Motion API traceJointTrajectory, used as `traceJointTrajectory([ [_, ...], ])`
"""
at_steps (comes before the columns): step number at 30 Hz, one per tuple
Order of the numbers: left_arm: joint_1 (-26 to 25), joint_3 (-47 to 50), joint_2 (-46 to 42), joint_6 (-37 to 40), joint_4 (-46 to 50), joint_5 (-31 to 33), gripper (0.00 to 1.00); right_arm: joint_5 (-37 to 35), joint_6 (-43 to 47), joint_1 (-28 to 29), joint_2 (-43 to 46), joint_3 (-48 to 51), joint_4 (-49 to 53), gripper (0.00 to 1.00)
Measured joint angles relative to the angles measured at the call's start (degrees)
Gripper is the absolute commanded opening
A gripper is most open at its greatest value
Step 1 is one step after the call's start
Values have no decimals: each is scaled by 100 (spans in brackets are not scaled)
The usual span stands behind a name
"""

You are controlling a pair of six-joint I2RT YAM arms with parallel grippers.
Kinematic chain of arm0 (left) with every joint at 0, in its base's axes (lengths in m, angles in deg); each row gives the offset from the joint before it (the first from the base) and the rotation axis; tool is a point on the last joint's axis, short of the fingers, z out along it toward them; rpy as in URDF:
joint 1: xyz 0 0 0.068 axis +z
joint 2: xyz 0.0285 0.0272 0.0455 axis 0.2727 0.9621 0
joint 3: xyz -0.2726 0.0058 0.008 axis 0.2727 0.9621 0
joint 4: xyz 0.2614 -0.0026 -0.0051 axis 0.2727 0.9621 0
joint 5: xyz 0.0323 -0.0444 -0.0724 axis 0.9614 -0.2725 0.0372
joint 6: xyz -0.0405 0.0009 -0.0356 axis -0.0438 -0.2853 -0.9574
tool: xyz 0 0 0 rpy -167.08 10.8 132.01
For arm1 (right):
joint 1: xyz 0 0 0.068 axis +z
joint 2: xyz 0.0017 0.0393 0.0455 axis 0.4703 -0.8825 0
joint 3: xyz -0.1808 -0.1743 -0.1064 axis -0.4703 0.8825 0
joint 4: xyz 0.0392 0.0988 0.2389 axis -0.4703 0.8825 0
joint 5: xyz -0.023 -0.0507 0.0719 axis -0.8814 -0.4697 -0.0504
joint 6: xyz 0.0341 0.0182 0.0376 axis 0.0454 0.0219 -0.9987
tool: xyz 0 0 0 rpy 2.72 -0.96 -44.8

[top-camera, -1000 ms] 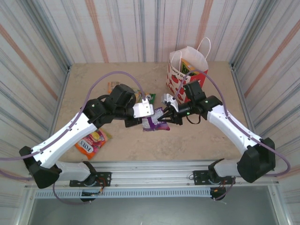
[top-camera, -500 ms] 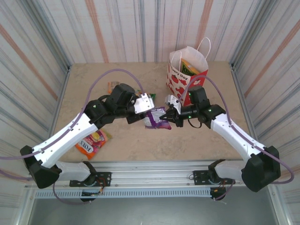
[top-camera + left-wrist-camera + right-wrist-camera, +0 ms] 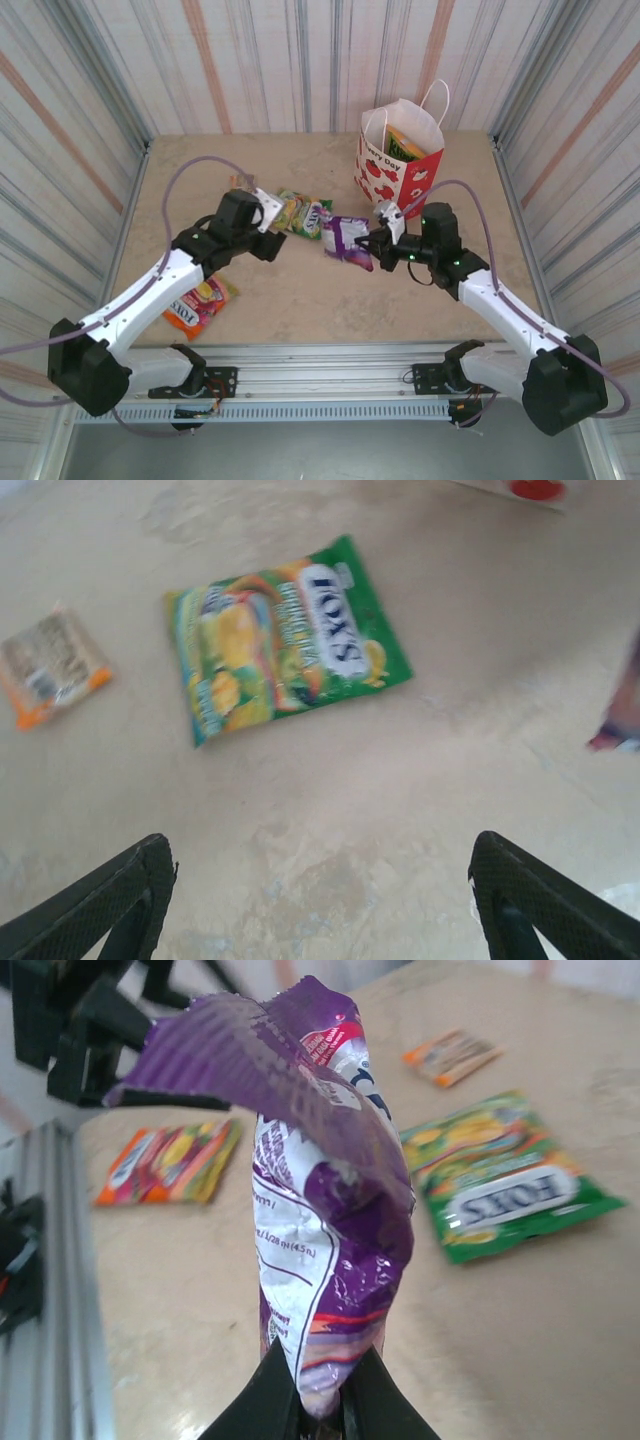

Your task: Place the snacks into the paper bag

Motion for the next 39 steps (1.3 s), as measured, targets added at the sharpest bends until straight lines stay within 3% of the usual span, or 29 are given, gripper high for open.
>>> traceJointTrajectory([
  [4,415,442,-238,-645,-415,-254,80,-319,-258,-289,81,-175,-199,0],
  [11,466,527,-28,-1067,-809,-710,77,-337,-426,-820,-422,-1639,-326,0],
  [24,466,-140,717,-1078,-813,-1176,76,125,-802,-1757,-2822,-4754,-1045,0],
  [33,466,-302,870,-1080,-813,-1226,76,236,-1755,-2450,-3617,-5176,-1810,0],
  [39,466,-374,1047,-1102,-809,-1252,75,286,-1779,-2524,-3622,-4870,-1801,0],
])
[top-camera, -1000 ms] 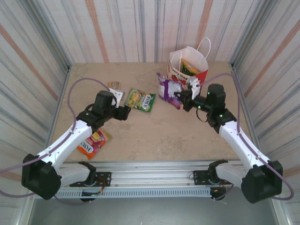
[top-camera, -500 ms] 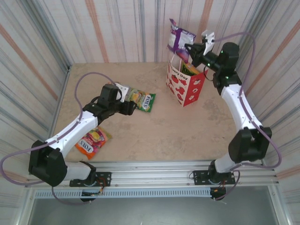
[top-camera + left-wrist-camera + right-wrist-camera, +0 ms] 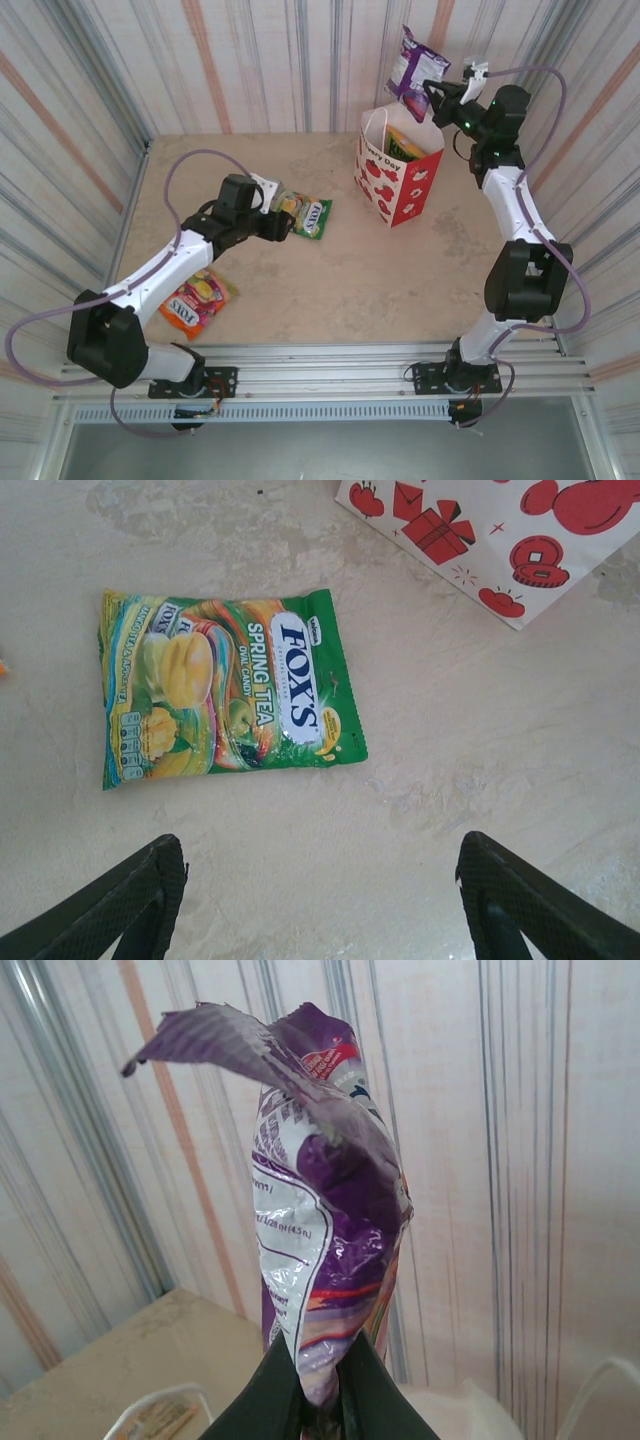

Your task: Place the snacks into the paper bag

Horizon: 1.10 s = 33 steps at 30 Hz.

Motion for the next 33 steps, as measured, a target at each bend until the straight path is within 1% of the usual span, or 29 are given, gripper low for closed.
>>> traceJointTrajectory([
  [2,0,-4,39,-24,2,-26,74,9,55,11,7,179,101,0],
  [3,0,-4,44,-31,4,-37,74,11,59,31,7,254,157,4],
  [5,0,-4,44,-46,-4,-74,74,26,81,37,7,415,273,18],
  [8,0,-4,44,-70,-2,-83,74,17,127,35,13,570,323,33],
  [10,0,-4,42,-79,2,-83,73,0,175,35,57,660,328,39],
  [12,0,-4,39,-90,2,-81,73,-17,203,35,140,739,343,43],
  [19,0,-4,-35,-260,28,-87,72,-39,378,42,780,1014,728,46],
  [22,0,42,-76,-549,85,-129,71,-138,564,127,1257,1233,1121,48],
  [24,0,184,-149,-798,76,-173,70,-240,748,302,1652,1460,1403,49],
  [29,0,793,-323,-1567,0,-308,65,-656,1200,1204,2688,2337,2026,50],
  [33,2,1093,-398,-2002,9,-367,65,-1182,1250,2133,3195,3088,2332,51],
])
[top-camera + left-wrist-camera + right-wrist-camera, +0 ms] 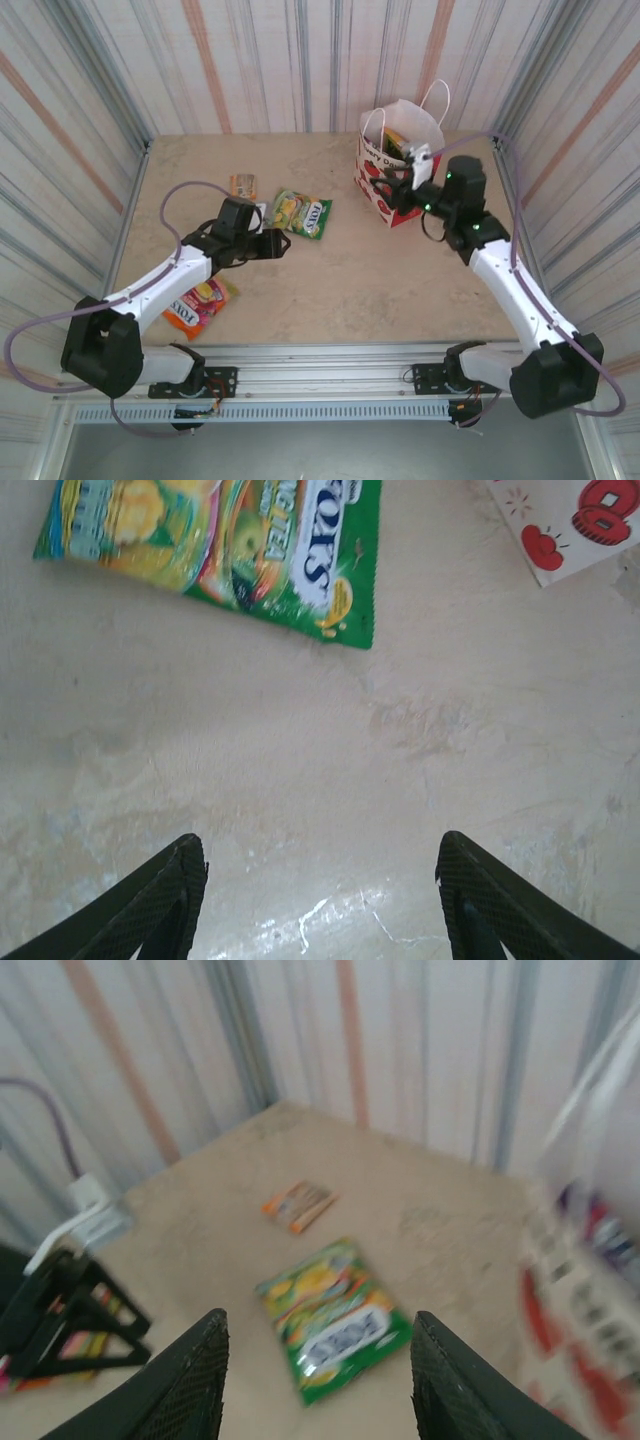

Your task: Place the snacks into the paper bag

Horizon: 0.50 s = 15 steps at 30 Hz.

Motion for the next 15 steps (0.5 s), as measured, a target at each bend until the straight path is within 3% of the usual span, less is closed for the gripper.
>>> traceJointTrajectory([
  [6,404,155,-197,-240,4,-149,65,-1198,-619,1576,391,1305,-199,51],
  [10,920,144,-177,-212,-7,-376,65,-2461,-1283,2509,181,1440,-162,53],
  [15,1329,-280,367,-20,96,-695,65,-3403,-2218,2968,-439,1438,-389,49],
])
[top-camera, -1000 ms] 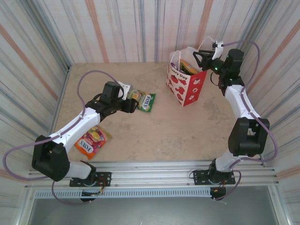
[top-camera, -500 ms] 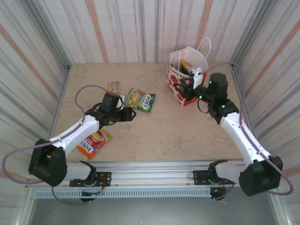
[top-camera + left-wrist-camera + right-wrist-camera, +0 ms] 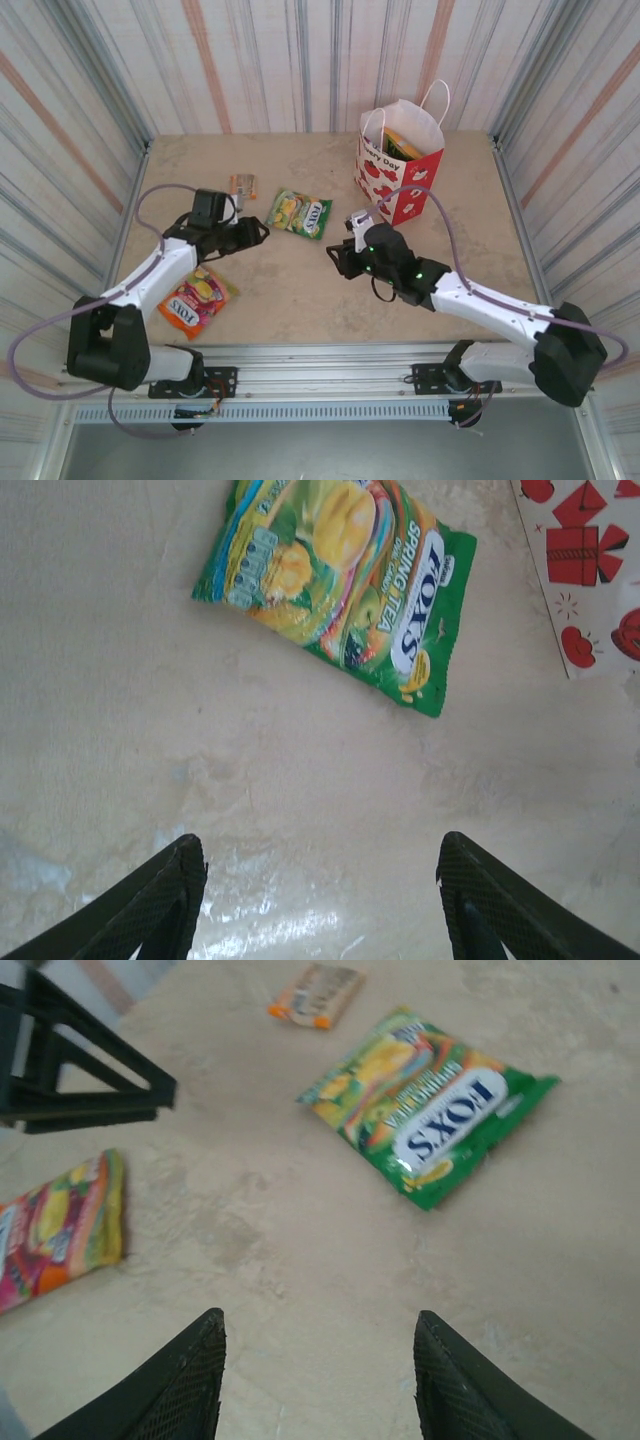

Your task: Place the snacks into the paper bag

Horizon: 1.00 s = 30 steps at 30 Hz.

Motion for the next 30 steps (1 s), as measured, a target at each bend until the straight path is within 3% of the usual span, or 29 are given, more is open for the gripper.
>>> traceJointTrajectory([
  [8,216,-1095,1429,264,42,-566,62,-564,-1102,87,-1690,-946,17,54],
  [15,216,-2284,2573,579,249,-713,62,-708,-1971,-15,-2538,-1373,-345,55],
  [21,216,-3257,3499,861,595,-715,62,-570,-2190,-216,-3265,-1665,-629,54],
  [30,254,-3893,4269,1027,901,-719,63,-238,-2194,-396,-3807,-1978,-1056,54],
])
